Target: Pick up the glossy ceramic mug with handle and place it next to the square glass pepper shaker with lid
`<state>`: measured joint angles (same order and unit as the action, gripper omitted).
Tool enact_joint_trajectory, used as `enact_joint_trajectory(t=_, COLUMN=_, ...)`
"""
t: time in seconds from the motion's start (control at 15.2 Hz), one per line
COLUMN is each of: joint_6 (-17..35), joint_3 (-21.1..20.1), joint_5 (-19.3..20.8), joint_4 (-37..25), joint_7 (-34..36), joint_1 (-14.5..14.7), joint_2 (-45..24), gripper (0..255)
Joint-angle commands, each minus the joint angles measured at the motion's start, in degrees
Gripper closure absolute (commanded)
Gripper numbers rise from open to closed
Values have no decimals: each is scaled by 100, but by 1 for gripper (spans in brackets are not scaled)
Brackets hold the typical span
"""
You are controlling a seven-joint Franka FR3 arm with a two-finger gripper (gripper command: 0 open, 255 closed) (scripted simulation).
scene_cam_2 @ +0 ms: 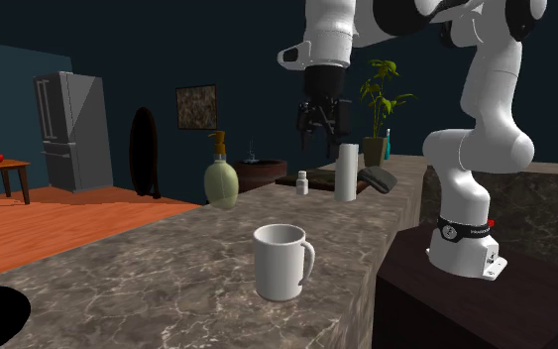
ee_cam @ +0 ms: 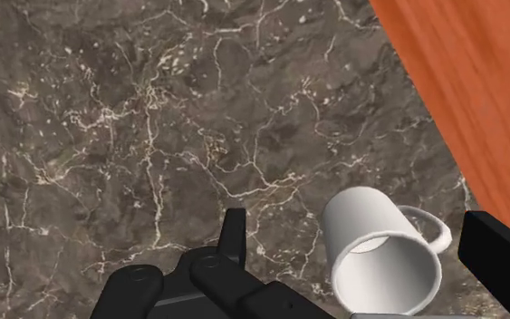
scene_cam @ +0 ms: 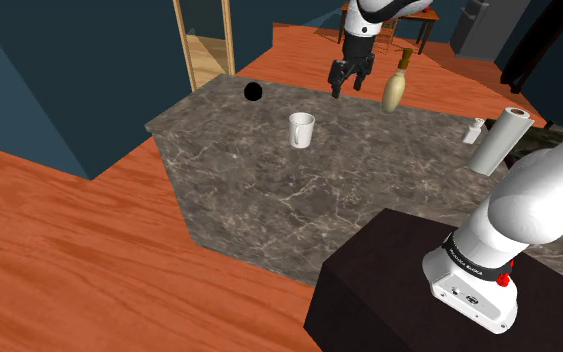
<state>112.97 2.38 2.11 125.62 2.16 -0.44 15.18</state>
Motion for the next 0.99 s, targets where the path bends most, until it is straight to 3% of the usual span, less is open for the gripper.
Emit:
enact_joint_trajectory(t=0.0, joint_6=150, joint_3=19, joint_5=-88, joint_4=-181, joint_7=8, joint_1=9, joint_2=-403, gripper=0)
enact_joint_trajectory(t=0.66, joint_6=540, joint_3=29, joint_5=-595, joint_4=-1708, joint_7=-12, joint_1=2, joint_2=-2700, gripper=0)
enact_joint_trajectory(t=0.92, joint_6=752, joint_3=19, joint_5=-623, joint_4=-1644, joint_7=-20, joint_1=2, joint_2=-2861, gripper=0)
